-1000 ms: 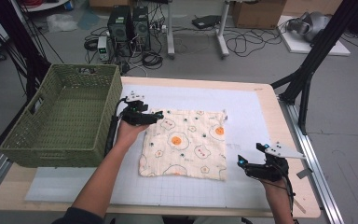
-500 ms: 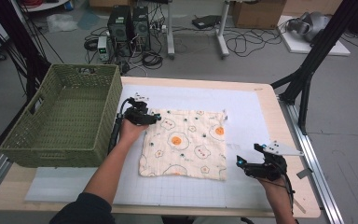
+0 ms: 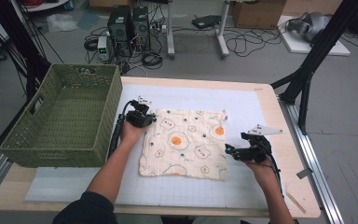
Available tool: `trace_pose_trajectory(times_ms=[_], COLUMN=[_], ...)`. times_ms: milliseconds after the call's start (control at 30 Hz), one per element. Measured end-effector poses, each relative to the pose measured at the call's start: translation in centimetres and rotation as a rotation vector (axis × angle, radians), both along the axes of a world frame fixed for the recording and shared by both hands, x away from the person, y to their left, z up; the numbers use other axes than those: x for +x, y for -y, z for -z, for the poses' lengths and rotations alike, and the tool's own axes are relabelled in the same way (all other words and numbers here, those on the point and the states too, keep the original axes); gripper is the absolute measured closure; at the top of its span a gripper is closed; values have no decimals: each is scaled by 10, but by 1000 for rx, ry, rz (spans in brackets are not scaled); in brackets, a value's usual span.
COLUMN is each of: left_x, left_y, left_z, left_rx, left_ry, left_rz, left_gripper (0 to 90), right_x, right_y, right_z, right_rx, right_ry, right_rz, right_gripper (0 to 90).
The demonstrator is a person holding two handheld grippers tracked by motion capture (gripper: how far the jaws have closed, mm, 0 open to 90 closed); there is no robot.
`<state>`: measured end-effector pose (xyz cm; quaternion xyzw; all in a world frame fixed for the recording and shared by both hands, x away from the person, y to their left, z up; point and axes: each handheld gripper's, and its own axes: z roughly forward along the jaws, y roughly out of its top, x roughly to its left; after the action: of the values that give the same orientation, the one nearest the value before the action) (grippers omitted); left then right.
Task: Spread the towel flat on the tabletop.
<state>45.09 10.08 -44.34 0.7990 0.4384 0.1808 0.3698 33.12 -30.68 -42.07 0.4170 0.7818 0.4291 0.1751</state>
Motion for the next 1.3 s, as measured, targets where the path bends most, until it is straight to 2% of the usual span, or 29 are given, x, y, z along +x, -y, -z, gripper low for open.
trace_pose_trajectory(times_ms=[133, 233, 367, 433, 500, 600, 733, 800, 867, 967, 1033, 1167, 1233, 1300], left_x=[-1, -3, -4, -4, -4, -4, -4, -4, -3, -4, -5, -6, -7, -7], left_y=[-2, -4, -7, -10, -13, -16, -16, -16, -17, -16, -16, -17, -17, -16], left_z=[0, -1, -5, -7, -8, -9, -9, -7, -6, -6, -7, -12, -15, -19], left_rx=[-11, -21, -51, -73, -81, -95, -99, -117, -116, -112, -106, -130, -149, -163], left_ry=[1, 0, 14, 15, 16, 17, 27, 13, 11, 11, 28, 47, 54, 79], left_rz=[1, 6, -12, -18, -24, -32, -27, -30, -30, -25, -21, -30, -34, -44], left_gripper=[863, 866, 867, 867, 867, 867, 867, 866, 866, 866, 866, 869, 868, 868], right_x=[25, 45, 75, 86, 94, 105, 112, 113, 114, 112, 110, 109, 107, 106], right_y=[-9, -14, -19, -22, -26, -30, -32, -34, -36, -42, -46, -54, -53, -53], right_z=[1, 3, 9, 12, 15, 20, 19, 21, 22, 22, 20, 15, 10, 4], right_rx=[-32, -42, -74, -91, -102, -127, -96, -103, -110, -127, -141, -216, -251, -251], right_ry=[-29, -80, -131, -142, -147, -186, -154, -152, -138, -128, -141, -139, -80, -28], right_rz=[-5, -5, 35, 60, 70, 52, 94, 111, 122, 118, 103, 103, 129, 142], right_gripper=[112, 112, 112, 113, 162, 244, 372, 440, 494, 660, 860, 878, 878, 878])
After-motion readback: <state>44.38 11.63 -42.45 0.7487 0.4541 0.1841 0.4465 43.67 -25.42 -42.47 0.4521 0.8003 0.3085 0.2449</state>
